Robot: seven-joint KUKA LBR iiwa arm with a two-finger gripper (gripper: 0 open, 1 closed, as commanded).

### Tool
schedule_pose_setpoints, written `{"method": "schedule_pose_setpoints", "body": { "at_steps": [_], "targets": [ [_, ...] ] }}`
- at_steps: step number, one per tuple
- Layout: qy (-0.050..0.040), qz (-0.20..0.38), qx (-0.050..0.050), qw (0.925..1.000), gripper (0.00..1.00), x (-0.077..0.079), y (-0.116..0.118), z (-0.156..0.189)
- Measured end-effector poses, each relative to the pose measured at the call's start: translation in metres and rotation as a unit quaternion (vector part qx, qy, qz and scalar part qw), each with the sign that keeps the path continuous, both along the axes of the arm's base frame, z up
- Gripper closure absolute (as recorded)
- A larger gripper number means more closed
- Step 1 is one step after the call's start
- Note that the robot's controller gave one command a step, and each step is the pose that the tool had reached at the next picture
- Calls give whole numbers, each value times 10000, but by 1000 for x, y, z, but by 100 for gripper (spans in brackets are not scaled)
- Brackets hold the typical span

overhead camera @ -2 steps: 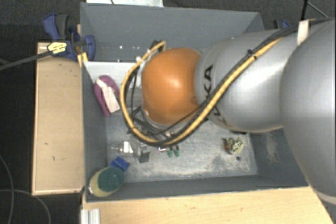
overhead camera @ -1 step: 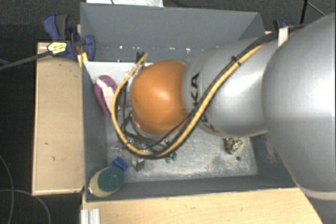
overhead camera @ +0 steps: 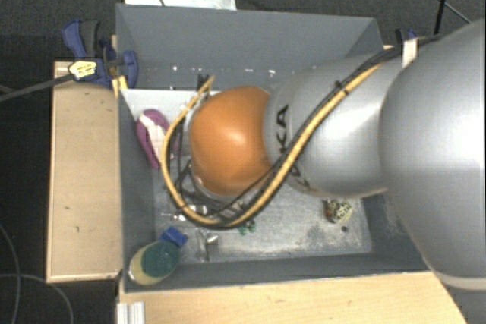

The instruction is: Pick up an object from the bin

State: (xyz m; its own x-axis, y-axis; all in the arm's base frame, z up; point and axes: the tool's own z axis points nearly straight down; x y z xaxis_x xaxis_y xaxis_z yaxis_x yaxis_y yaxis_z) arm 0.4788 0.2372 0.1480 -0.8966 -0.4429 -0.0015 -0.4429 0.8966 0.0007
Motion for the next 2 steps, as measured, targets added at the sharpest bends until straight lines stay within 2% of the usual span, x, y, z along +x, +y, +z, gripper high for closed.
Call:
{"method": "schedule_pose_setpoints", "body": {
  "at_steps": [1,2],
  "targets": [
    [12,-138,0,9999,0,11,-1,-79],
    [-33,149,1,9999,0,8,-53,-77]
  ]
}}
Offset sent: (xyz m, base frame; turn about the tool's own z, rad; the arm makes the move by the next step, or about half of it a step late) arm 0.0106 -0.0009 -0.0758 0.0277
